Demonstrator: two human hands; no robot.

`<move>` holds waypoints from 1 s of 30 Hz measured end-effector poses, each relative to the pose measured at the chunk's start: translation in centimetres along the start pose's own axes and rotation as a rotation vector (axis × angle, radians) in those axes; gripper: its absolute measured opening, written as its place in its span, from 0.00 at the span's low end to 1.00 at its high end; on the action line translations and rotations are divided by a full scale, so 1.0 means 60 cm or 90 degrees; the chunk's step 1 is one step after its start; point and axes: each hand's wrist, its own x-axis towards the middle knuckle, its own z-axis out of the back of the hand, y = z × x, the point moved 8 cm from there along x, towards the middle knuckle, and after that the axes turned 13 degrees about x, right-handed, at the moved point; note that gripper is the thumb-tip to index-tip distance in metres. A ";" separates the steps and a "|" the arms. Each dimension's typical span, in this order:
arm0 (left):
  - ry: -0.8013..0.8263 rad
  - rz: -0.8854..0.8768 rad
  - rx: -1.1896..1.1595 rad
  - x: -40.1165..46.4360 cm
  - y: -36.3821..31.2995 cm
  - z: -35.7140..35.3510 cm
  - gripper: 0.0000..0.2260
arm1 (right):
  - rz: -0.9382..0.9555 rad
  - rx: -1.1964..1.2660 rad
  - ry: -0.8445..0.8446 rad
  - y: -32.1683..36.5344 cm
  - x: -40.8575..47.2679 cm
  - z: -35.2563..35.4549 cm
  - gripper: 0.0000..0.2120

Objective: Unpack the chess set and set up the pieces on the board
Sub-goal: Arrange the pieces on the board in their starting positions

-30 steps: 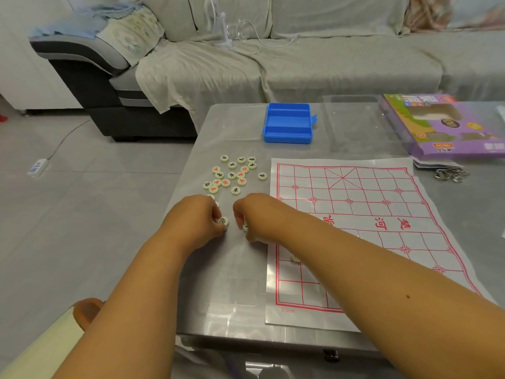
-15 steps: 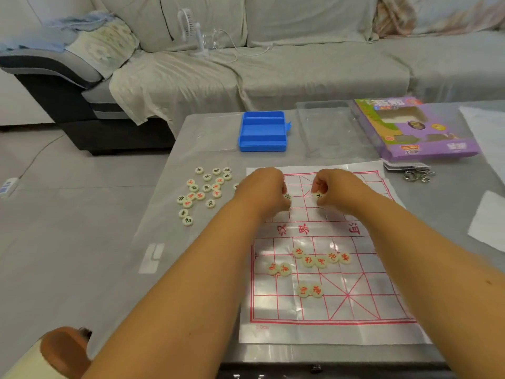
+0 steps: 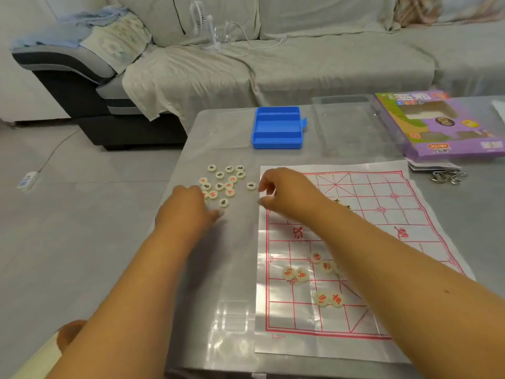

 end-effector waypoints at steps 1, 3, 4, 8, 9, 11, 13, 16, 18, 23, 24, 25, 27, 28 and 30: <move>0.017 0.036 -0.012 0.001 0.026 -0.011 0.27 | 0.023 -0.003 0.030 0.017 0.010 -0.032 0.14; 0.032 0.068 -0.039 0.003 0.047 -0.029 0.29 | 0.053 -0.015 0.060 0.041 0.026 -0.082 0.17; 0.026 0.067 -0.045 0.004 0.047 -0.034 0.28 | 0.060 -0.025 0.059 0.049 0.033 -0.098 0.18; -0.018 0.038 -0.051 0.014 0.034 -0.032 0.21 | 0.066 -0.058 0.032 0.060 0.052 -0.119 0.17; -0.022 0.031 -0.042 0.016 0.032 -0.032 0.19 | 0.060 -0.056 0.034 0.059 0.055 -0.119 0.16; -0.022 0.019 -0.029 0.018 0.030 -0.031 0.17 | 0.052 -0.062 0.047 0.058 0.057 -0.119 0.14; -0.015 0.004 -0.016 0.019 0.030 -0.032 0.15 | 0.035 -0.076 0.060 0.053 0.058 -0.114 0.12; -0.002 -0.030 0.018 0.018 0.025 -0.033 0.12 | -0.016 -0.058 0.054 0.037 0.060 -0.087 0.13; 0.010 -0.053 0.031 0.018 0.022 -0.034 0.12 | -0.058 -0.028 0.011 0.017 0.067 -0.057 0.16; 0.008 -0.106 0.029 0.015 0.015 -0.031 0.12 | -0.154 -0.040 -0.016 -0.028 0.082 -0.037 0.21; 0.008 -0.113 0.024 0.015 0.013 -0.030 0.13 | -0.157 -0.052 -0.008 -0.029 0.085 -0.040 0.22; 0.006 -0.120 0.016 0.014 0.011 -0.030 0.13 | -0.153 -0.066 -0.001 -0.026 0.088 -0.043 0.23; 0.002 -0.133 0.001 0.014 0.006 -0.029 0.13 | -0.138 -0.092 0.011 -0.015 0.094 -0.048 0.22; -0.001 -0.137 -0.004 0.014 0.005 -0.028 0.12 | -0.128 -0.104 0.016 -0.010 0.096 -0.052 0.21; -0.009 -0.135 -0.013 0.015 0.004 -0.026 0.12 | -0.112 -0.128 0.026 -0.004 0.101 -0.060 0.18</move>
